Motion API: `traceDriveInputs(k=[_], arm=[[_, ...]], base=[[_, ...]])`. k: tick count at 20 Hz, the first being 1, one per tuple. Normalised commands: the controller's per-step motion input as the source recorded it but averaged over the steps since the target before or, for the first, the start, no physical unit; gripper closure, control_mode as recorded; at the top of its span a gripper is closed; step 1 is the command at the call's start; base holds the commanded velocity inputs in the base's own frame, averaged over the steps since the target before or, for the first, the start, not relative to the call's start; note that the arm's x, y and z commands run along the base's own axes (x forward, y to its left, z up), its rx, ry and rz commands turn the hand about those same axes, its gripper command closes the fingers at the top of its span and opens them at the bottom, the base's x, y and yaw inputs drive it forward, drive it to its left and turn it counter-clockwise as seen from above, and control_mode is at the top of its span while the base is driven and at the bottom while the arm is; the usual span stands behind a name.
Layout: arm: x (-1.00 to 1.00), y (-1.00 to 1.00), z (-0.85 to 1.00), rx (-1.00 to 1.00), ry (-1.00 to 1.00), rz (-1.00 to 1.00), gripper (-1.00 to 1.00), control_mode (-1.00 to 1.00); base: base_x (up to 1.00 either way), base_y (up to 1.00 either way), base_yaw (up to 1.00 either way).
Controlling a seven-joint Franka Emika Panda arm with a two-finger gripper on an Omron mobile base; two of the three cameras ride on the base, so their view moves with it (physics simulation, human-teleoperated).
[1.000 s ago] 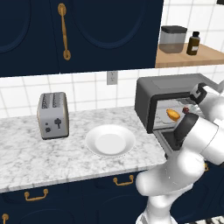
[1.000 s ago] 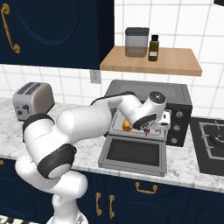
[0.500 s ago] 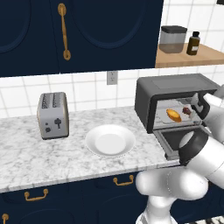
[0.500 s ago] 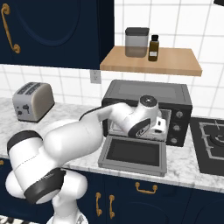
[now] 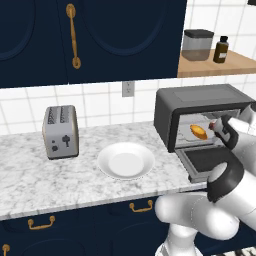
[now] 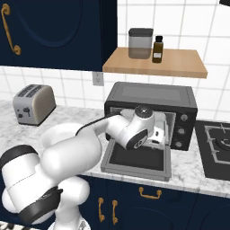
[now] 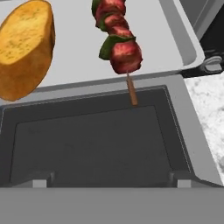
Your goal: Pick up the kebab skewer and baguette bread, and place them inside the toaster oven. Close the toaster oven door and start by setting the timer.
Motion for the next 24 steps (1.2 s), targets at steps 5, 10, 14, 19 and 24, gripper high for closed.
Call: traceDriveInputs(k=[5, 10, 14, 19, 24], arm=[[0.19, 0.02, -0.10, 0.00, 0.00, 0.00, -1.00, -1.00], [0.26, 0.00, -0.06, 0.00, 0.00, 0.00, -1.00, -1.00], [0.08, 0.00, -0.18, 0.00, 0.00, 0.00, -1.00, -1.00], [0.34, 0.00, -0.13, 0.01, 0.00, 0.00, -1.00, -1.00], [0.26, 0.00, -0.01, 0.00, 0.00, 0.00, -1.00, -1.00]], base=[[0.00, 0.00, 0.00], [0.00, 0.00, 0.00], [0.00, 0.00, 0.00], [0.00, 0.00, 0.00], [0.00, 0.00, 0.00]])
